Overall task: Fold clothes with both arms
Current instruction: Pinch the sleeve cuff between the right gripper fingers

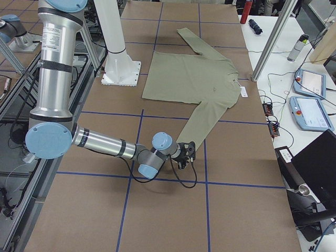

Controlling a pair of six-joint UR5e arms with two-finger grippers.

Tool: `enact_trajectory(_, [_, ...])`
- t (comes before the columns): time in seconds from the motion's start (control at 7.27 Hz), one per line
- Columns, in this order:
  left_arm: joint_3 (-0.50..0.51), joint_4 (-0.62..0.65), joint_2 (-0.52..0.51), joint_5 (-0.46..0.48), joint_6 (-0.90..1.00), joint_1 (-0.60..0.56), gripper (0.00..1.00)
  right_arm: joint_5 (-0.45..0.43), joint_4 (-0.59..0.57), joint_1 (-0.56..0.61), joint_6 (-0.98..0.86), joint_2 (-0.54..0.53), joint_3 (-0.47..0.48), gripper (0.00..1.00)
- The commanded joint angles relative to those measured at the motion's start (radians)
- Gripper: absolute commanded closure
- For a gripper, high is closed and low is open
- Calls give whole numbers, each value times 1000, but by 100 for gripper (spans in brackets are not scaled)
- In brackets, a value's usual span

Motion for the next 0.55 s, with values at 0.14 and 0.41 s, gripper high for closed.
enact_trajectory(0.14, [-5,0,6,0,1,0,0,-10,-3,2,1,-7,-2,27])
enact_trajectory(0.41, [11,-30,6,-8,-1,0,0,-16,-3,0,3,-8,-10,27])
